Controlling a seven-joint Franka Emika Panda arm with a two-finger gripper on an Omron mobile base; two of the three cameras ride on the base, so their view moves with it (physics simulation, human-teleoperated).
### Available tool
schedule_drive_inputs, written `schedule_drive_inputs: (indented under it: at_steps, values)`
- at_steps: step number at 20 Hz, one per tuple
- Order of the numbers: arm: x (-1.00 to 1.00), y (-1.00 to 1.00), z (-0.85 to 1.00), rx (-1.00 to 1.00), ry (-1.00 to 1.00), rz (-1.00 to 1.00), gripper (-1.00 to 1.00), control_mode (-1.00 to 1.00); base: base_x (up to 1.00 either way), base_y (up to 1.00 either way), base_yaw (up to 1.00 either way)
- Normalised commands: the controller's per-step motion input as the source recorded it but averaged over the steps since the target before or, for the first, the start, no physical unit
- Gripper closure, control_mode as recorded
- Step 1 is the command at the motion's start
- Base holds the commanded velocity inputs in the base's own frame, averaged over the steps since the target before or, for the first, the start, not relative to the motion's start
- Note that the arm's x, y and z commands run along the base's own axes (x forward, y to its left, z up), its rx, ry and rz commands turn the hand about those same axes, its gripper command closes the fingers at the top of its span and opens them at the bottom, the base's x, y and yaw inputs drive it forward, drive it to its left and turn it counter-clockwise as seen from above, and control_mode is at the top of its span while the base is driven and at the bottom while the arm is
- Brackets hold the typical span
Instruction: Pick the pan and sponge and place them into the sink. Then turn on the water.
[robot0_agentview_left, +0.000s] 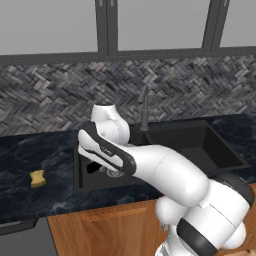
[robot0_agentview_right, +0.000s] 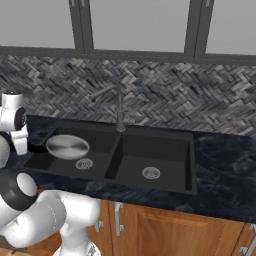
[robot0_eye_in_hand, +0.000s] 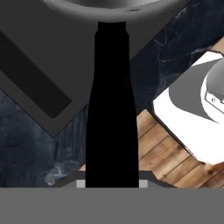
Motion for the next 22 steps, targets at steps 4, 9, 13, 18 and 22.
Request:
schedule_drive_inputs:
  at_steps: [4,9,13,18,22]
  values:
    - [0.27,0.00,-0.06,0.08,0.07,0.02,1.00,-1.00,0.00,0.00,0.00]
    - [0.20,0.00,-0.07,0.05,0.03,0.02,1.00,-1.00,0.00,0.00,0.00]
    - [0.18,-0.01,-0.06,0.02,0.00,0.02,1.00,-1.00,0.00,0.00,0.00]
    - [0.16,-0.07,-0.06,0.02,0.00,0.02,1.00,-1.00,0.00,0.00,0.00]
    - [0.14,-0.10,-0.01,0.03,0.05,0.03,1.00,-1.00,0.00,0.00,0.00]
